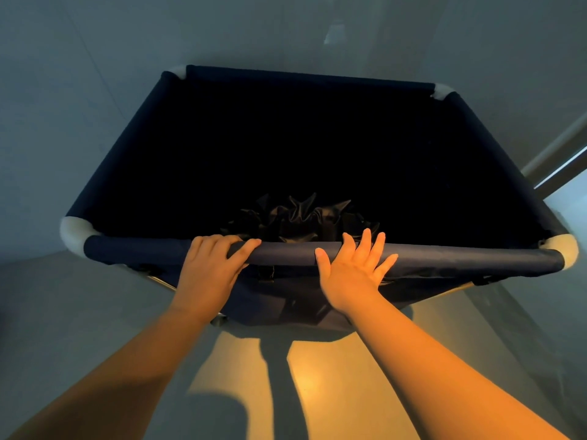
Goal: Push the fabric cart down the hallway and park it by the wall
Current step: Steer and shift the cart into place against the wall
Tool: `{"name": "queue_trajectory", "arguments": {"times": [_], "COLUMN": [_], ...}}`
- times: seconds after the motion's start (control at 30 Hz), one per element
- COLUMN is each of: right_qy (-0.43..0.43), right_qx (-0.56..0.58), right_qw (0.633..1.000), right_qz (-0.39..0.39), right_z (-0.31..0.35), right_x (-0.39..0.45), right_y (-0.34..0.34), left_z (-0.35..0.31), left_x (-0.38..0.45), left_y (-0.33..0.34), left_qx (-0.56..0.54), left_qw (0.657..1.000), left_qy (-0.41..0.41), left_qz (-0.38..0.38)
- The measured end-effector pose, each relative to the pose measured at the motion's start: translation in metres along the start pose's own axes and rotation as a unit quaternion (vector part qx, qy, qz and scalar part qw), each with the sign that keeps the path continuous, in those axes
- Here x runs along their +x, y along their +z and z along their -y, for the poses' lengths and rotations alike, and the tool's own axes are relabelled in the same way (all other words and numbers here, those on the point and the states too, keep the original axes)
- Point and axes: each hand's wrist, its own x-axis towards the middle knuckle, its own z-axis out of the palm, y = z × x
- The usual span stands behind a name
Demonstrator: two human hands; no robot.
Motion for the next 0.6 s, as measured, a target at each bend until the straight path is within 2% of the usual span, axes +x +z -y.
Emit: {"name": "queue_trajectory", "arguments": {"times": [0.2, 0.3, 0.47, 0.6], "right_qy": [-0.011, -0.019, -0.054, -0.155], "right_qx": [-0.001, -0.002, 0.014, -0.015], "right_qw": [1.000, 1.000, 0.998, 0.987], "right_qz": [0.008, 0.000, -0.019, -0.032], "right_z": [0.002, 0.009, 0.031, 0.031], "right_x": [-0.013, -0.023, -0.038, -0.047], "right_y": [-0.003, -0.001, 0.008, 0.011], "left_z": [-0.003, -0.008, -0.016, -0.017], "left_x": [-0.019, -0.037, -0.064, -0.072], "left_y": [-0.001, 0.002, -0.003, -0.010], "left_qx": [0.001, -0.004, 0.003, 0.033], "left_qw": [0.999, 0.996, 0.989, 0.993], "left_qy": [-0.023, -0.066, -0.150, -0.109], "left_qz": [-0.032, -0.051, -0.008, 0.034]}}
